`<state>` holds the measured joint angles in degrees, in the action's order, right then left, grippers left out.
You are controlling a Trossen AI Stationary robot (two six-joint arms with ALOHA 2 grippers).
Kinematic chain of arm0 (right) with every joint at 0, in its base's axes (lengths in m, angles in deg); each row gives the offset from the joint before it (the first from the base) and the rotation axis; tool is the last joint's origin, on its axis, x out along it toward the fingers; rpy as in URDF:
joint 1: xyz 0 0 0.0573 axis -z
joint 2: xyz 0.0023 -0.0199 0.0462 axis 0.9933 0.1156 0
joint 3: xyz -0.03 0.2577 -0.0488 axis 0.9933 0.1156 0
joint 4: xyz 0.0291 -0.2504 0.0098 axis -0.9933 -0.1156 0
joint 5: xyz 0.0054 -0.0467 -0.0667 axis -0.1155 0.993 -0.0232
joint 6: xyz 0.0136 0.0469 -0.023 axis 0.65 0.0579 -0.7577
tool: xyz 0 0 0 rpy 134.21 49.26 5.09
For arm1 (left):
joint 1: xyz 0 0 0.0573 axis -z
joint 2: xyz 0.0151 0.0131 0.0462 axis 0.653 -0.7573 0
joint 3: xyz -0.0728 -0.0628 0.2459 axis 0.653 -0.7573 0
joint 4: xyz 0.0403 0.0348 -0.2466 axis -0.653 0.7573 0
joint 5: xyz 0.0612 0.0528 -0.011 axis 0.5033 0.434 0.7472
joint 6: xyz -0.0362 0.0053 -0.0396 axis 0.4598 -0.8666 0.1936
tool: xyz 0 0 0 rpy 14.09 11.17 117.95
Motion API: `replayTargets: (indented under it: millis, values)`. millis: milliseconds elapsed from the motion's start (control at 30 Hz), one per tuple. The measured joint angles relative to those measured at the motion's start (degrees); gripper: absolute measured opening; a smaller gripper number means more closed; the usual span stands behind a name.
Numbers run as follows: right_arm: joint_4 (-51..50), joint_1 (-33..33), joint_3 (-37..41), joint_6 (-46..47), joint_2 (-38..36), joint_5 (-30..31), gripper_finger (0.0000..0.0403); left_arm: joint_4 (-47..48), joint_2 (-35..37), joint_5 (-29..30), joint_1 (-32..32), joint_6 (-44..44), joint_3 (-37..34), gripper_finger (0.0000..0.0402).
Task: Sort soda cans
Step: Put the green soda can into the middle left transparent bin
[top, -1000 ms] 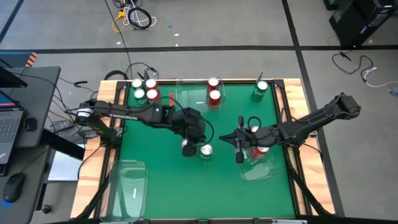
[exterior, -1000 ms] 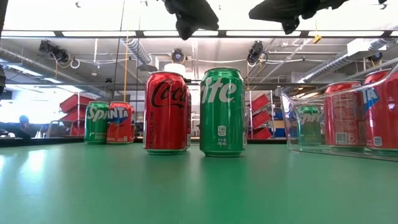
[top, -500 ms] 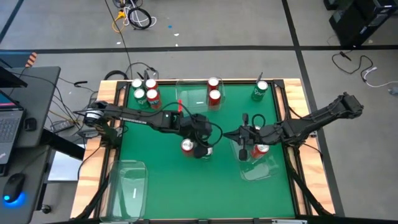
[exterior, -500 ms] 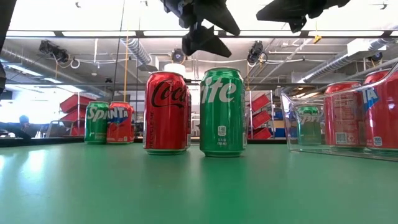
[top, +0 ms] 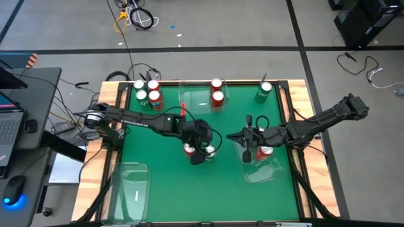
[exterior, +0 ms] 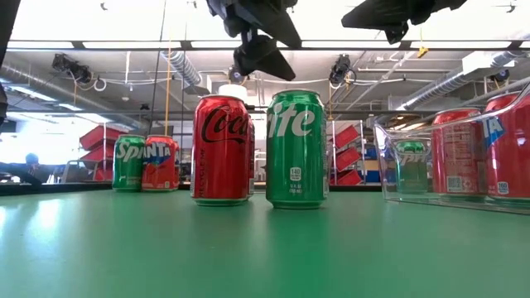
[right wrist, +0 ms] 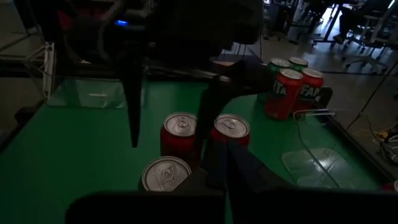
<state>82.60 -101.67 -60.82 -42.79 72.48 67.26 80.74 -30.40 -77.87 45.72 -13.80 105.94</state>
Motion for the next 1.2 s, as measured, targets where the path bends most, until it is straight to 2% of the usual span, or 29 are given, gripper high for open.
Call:
replayTargets:
  millis: [300, 567, 1200]
  values:
    - [-0.3, 0.0, 0.0, 0.0, 0.0, 0.0, 0.0, -0.8, -2.8, 0.0, 0.1, 4.6, 0.0, 0.035]
    - [-1.7, 0.0, 0.0, 1.1, 0.0, -0.1, 0.0, -0.7, -4.9, 0.0, 0.1, 4.7, 0.0, 0.0376]
    - [-1.7, 0.1, 0.0, 1.0, 0.0, -0.1, 0.0, -1.0, -6.5, -0.4, 0.6, 1.2, 0.0, 0.0381]
